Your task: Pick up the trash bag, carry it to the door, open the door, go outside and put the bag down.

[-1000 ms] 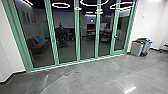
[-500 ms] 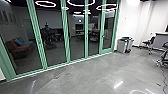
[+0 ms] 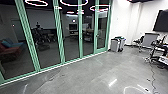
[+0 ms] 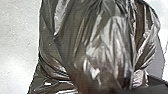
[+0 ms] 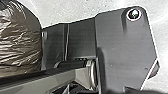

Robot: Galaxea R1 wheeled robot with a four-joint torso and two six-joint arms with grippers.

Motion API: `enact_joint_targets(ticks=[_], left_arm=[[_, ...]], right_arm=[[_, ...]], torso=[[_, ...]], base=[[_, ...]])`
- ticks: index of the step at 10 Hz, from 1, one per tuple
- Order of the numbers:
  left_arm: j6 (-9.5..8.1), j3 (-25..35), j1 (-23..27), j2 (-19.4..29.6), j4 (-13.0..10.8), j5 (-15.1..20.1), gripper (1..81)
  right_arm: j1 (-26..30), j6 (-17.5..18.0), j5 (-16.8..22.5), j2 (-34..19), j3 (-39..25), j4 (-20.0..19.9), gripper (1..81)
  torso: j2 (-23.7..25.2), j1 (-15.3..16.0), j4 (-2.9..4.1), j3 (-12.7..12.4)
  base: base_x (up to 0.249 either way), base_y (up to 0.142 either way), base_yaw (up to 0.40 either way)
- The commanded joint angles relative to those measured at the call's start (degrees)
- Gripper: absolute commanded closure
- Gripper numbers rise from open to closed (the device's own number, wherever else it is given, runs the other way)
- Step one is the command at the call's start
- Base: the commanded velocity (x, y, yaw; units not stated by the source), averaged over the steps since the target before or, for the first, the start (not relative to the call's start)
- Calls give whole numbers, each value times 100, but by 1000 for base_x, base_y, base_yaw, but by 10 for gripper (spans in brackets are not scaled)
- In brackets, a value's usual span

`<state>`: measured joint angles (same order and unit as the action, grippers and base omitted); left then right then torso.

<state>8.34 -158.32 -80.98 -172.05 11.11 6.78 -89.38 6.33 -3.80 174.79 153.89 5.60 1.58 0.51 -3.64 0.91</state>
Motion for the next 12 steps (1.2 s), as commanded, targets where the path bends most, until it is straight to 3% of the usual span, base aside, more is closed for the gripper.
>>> enact_joint_targets(ticks=[1, 12], left_arm=[[19, -15, 350, 30, -30, 351, 811], [10, -59, 350, 38, -12, 307, 811]], right_arm=[[276, 9, 266, 41, -18, -15, 10], [276, 9, 266, 41, -18, -15, 10]], torso=[[0, 0, 0, 0], [0, 0, 0, 0]], base=[[0, 0, -91], [0, 0, -8]])
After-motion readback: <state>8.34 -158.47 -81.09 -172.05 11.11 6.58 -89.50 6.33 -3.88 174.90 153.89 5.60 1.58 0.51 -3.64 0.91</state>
